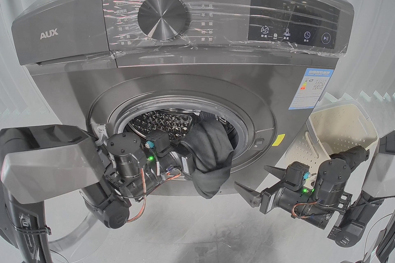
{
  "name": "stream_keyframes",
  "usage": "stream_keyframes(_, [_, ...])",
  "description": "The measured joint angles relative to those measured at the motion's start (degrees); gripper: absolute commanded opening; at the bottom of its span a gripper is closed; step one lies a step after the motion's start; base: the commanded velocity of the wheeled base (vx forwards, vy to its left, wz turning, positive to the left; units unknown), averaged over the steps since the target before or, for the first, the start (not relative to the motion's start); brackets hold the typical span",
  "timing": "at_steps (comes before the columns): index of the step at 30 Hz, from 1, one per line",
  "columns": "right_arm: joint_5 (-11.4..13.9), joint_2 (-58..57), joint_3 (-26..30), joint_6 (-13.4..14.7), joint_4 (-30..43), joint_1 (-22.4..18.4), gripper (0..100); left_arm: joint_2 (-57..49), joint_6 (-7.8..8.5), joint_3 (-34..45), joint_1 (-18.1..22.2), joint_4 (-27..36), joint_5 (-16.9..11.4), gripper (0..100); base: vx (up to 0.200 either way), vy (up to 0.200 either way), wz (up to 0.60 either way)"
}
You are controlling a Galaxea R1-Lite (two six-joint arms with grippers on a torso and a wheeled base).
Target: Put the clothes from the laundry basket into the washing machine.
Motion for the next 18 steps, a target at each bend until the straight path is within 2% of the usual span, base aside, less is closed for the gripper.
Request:
stream_keyframes(7, [0.04, 0.11, 0.0, 0.02, 0.0, -0.09, 100, 6.75, -0.35, -10.52, 1.38, 0.02, 0.65, 0, 0.0, 0.0, 0.0])
stream_keyframes(18, [0.06, 0.55, -0.05, 0.0, 0.0, -0.06, 100, 15.37, -0.32, -22.71, 3.06, 1.15, 4.02, 0, 0.0, 0.0, 0.0])
